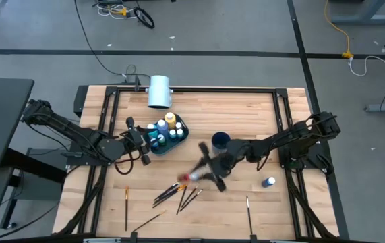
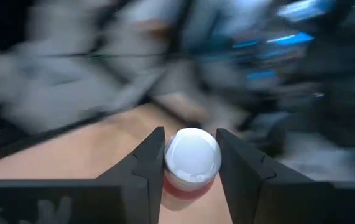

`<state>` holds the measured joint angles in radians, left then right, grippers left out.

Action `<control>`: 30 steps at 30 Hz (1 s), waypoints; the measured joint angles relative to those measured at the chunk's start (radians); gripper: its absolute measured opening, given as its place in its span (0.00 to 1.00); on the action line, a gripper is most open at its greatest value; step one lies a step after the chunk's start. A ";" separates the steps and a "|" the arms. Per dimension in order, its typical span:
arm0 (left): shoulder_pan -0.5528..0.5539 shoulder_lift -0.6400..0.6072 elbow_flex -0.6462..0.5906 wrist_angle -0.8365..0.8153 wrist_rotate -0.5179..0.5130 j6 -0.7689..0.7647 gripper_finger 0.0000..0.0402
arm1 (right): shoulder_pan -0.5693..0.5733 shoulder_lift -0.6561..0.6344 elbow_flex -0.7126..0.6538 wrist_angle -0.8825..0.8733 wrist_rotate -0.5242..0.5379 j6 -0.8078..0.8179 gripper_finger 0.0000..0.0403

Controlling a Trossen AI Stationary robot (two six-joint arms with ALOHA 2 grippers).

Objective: Pick & Place Paint Supplies
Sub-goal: Put the small orange black paint bottle into the blue bin

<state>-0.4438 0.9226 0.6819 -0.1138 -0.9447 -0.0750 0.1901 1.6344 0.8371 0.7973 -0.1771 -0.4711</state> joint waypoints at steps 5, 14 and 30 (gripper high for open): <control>0.000 0.000 0.000 0.000 0.000 0.000 0.42 | -0.060 0.000 0.001 0.100 0.331 0.119 0.30; 0.000 0.000 0.000 0.014 -0.005 0.007 0.42 | -0.144 0.140 0.094 0.025 0.347 0.383 0.30; 0.000 0.000 0.000 0.012 -0.004 0.012 0.42 | -0.158 0.419 0.425 -0.427 0.540 0.360 0.30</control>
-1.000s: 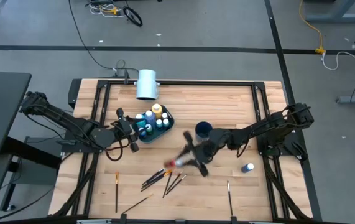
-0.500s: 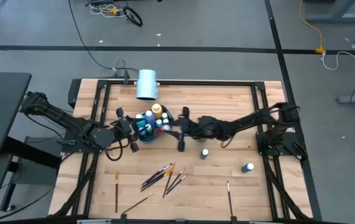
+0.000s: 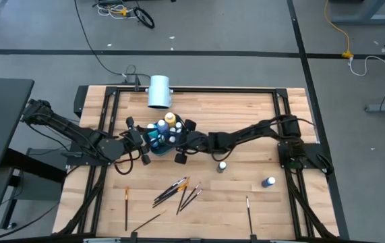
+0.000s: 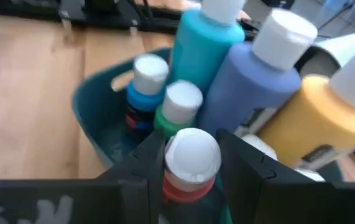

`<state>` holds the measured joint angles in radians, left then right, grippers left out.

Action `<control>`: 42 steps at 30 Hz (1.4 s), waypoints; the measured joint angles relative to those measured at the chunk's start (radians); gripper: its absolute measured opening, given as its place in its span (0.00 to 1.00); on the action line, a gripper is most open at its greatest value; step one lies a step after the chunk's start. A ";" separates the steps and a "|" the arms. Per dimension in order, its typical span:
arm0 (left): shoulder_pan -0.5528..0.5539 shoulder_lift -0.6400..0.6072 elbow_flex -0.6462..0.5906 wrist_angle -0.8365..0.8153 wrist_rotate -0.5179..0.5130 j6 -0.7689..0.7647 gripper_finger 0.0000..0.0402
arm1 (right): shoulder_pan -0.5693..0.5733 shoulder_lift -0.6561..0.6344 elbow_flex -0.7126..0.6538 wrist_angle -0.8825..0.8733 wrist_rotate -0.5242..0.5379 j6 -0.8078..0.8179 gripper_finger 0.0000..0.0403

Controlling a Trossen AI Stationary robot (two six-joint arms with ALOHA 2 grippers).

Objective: Pick & Place Paint Supplies
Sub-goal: Put the small orange black paint bottle into the blue bin, then put the small black paint bottle into the blue bin

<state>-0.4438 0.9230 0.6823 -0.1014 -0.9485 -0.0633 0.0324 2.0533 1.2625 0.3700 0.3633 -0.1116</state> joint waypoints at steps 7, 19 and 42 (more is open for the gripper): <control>0.000 0.000 0.000 0.001 0.001 0.001 0.42 | -0.018 0.021 0.001 -0.027 0.008 0.000 0.31; 0.000 0.000 0.000 0.001 0.001 0.001 0.42 | -0.021 0.021 0.001 -0.015 0.016 -0.011 0.42; 0.000 0.000 0.000 -0.012 0.027 -0.001 0.42 | 0.084 -0.276 0.000 -0.300 0.012 -0.148 0.35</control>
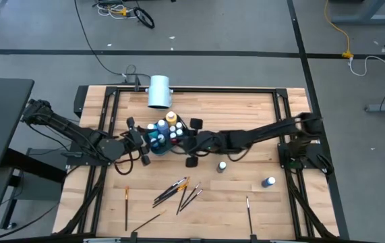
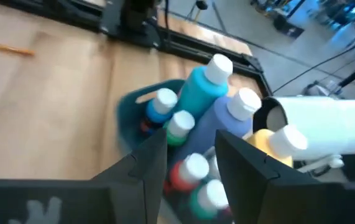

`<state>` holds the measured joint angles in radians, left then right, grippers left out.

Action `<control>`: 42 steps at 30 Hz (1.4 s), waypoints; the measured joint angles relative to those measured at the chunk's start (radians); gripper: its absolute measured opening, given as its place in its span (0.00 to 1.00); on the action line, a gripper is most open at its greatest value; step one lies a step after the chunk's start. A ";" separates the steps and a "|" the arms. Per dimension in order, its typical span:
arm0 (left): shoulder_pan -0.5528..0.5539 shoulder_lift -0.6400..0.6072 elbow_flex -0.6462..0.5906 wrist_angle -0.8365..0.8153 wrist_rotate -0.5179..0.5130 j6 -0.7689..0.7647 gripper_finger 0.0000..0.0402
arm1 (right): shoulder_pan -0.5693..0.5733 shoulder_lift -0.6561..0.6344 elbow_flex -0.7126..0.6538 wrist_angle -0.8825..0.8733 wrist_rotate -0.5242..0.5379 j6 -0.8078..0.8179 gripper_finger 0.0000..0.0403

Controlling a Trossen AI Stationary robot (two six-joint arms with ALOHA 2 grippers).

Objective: Pick & Place Paint Supplies
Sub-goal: Put the small black paint bottle into the blue bin

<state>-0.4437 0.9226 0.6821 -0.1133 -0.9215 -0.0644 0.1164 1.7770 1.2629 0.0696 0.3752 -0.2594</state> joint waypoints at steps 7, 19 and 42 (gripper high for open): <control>0.000 0.000 0.000 -0.001 0.024 -0.002 0.42 | 0.069 -0.210 -0.015 -0.322 -0.068 0.153 0.35; 0.000 0.000 0.000 -0.001 0.025 -0.006 0.42 | 0.129 -0.446 -0.507 0.082 -0.314 0.146 0.35; 0.000 0.000 0.000 -0.002 0.027 -0.006 0.42 | 0.118 -0.442 -0.677 0.200 -0.182 0.258 0.51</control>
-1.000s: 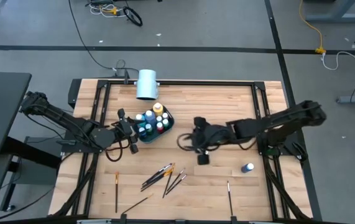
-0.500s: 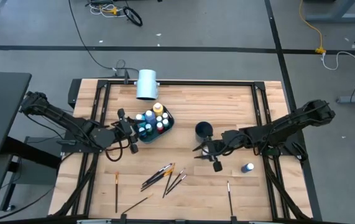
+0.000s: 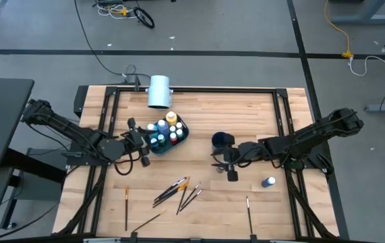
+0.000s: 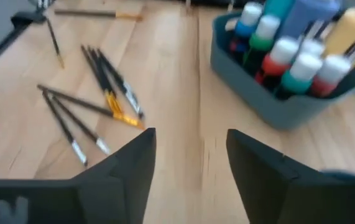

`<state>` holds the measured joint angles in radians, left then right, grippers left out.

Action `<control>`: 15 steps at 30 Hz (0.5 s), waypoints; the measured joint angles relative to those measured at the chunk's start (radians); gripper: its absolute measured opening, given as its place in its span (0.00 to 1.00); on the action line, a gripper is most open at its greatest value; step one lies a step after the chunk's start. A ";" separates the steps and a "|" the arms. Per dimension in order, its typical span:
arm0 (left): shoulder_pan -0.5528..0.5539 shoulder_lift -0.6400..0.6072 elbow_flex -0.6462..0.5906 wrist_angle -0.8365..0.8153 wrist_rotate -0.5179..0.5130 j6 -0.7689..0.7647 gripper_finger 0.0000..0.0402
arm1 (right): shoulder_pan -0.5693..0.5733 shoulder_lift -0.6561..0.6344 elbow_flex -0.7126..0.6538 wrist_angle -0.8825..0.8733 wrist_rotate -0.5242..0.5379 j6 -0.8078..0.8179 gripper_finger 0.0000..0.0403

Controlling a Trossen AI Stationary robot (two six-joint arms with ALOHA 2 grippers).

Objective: Pick & Place Paint Supplies
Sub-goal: Put the small black paint bottle into the blue bin

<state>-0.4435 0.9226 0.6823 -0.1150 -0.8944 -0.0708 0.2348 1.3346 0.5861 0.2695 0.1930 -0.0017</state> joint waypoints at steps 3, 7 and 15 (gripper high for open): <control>0.000 0.000 0.000 0.000 0.000 0.000 0.42 | 0.001 0.000 0.000 -0.086 -0.001 0.025 0.55; 0.000 0.000 0.000 0.000 0.000 0.000 0.42 | 0.001 0.000 0.000 -0.182 -0.002 0.096 0.57; 0.000 0.000 0.000 0.000 0.000 0.000 0.42 | 0.001 0.000 0.000 -0.252 -0.002 0.135 0.55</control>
<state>-0.4436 0.9227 0.6822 -0.1154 -0.8944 -0.0708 0.2359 1.3347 0.5861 0.0180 0.1907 0.1337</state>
